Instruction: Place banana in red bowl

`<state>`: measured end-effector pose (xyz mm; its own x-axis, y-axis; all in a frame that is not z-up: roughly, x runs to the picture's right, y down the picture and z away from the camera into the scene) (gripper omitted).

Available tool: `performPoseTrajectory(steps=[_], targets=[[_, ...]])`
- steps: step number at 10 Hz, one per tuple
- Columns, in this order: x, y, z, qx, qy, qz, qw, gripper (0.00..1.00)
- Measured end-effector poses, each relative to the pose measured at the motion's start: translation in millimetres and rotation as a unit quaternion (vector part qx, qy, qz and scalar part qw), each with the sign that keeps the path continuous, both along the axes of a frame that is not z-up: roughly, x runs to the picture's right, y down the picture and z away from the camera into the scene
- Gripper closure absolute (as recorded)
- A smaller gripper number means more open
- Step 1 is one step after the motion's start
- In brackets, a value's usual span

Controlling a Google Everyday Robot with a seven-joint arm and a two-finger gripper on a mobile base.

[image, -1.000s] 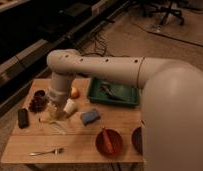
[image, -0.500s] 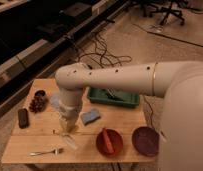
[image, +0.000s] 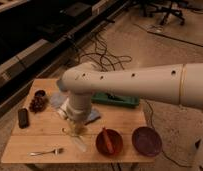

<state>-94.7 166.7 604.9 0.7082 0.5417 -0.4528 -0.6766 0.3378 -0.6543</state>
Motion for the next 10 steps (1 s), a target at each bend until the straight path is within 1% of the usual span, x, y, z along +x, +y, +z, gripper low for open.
performPoseTrajectory(steps=[2, 4, 7, 8, 10], targets=[[28.7, 14.9, 2.0, -0.001, 0.011, 0.04, 0.9991, 1.0], [52.7, 23.8, 0.5, 0.005, 0.023, 0.076, 0.9968, 1.0], [75.1, 26.9, 1.5, 0.019, 0.041, 0.114, 0.9925, 1.0], [79.8, 27.8, 0.8, 0.022, 0.045, 0.12, 0.9915, 1.0], [99.7, 32.8, -4.3, 0.026, 0.064, 0.14, 0.9877, 1.0]])
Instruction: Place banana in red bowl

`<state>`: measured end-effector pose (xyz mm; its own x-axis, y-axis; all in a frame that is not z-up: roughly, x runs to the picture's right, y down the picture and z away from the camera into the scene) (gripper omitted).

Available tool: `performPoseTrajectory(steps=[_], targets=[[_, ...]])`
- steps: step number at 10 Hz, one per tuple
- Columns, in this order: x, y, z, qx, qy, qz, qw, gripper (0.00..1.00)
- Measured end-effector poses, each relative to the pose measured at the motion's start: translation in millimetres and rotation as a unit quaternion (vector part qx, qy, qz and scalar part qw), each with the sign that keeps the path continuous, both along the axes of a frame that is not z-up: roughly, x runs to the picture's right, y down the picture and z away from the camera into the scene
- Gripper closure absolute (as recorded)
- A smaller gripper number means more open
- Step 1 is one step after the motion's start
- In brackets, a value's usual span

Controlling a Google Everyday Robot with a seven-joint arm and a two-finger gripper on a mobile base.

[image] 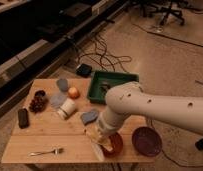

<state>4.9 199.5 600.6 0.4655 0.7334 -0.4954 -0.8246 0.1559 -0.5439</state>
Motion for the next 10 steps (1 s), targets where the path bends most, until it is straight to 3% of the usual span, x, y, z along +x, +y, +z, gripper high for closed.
performPoseTrajectory(steps=[5, 10], targets=[[29.9, 10.1, -13.6, 0.004, 0.033, 0.028, 0.9991, 1.0], [57.6, 9.4, -14.8, 0.008, 0.054, 0.047, 0.9974, 1.0]])
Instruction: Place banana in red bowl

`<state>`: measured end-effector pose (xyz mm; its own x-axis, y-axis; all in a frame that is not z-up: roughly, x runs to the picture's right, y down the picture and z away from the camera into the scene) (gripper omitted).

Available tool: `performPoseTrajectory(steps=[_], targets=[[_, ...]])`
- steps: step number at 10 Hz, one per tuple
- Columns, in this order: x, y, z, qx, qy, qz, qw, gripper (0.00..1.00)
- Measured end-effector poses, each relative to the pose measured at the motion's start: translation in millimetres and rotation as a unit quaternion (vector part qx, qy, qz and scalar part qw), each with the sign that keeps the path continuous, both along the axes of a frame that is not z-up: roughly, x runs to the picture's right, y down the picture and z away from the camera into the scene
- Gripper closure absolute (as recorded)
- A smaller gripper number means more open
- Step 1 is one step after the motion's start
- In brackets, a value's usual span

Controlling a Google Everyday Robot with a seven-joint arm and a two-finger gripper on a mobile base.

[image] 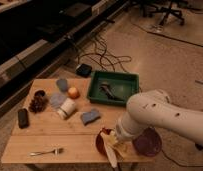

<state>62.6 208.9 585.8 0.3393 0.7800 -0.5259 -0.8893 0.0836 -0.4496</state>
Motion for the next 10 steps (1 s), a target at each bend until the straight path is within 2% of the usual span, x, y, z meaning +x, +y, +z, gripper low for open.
performPoseTrajectory(steps=[2, 4, 5, 7, 8, 10], targets=[[12.7, 6.8, 10.7, 0.01, -0.003, 0.016, 0.9998, 1.0], [14.1, 5.1, 18.1, 0.014, -0.005, 0.017, 0.9997, 1.0], [15.5, 2.6, 21.2, 0.016, -0.002, 0.016, 0.9997, 0.95], [18.2, 1.1, 23.1, 0.017, 0.001, 0.013, 0.9998, 0.78], [19.3, 0.7, 25.3, 0.017, 0.001, 0.014, 0.9998, 0.65], [19.7, 2.3, 32.8, 0.019, -0.008, 0.015, 0.9997, 0.47]])
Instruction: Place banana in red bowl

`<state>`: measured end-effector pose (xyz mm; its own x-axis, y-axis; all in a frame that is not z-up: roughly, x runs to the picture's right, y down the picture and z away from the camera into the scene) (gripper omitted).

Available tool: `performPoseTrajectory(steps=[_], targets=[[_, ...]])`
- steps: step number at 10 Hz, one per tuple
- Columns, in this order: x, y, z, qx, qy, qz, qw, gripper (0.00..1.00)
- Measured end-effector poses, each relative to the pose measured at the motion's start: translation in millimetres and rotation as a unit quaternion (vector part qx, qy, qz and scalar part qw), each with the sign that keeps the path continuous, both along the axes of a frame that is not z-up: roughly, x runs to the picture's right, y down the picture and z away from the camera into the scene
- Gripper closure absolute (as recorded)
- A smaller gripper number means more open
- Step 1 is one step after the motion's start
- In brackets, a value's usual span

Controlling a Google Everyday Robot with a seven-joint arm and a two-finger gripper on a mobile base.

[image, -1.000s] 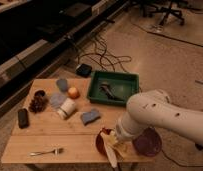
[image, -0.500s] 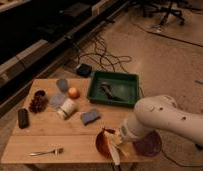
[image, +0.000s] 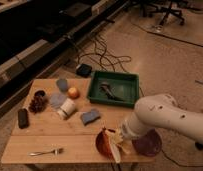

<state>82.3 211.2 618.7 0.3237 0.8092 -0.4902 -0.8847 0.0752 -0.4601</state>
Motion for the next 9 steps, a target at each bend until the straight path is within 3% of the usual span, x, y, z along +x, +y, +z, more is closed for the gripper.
performPoseTrajectory(steps=[2, 3, 9], targets=[[4.0, 1.7, 14.0, 0.009, -0.013, 0.005, 0.9999, 0.26], [4.0, 0.5, 19.9, 0.012, -0.017, 0.004, 0.9998, 0.21], [5.9, -2.7, 31.7, 0.024, -0.026, 0.005, 0.9994, 0.2]])
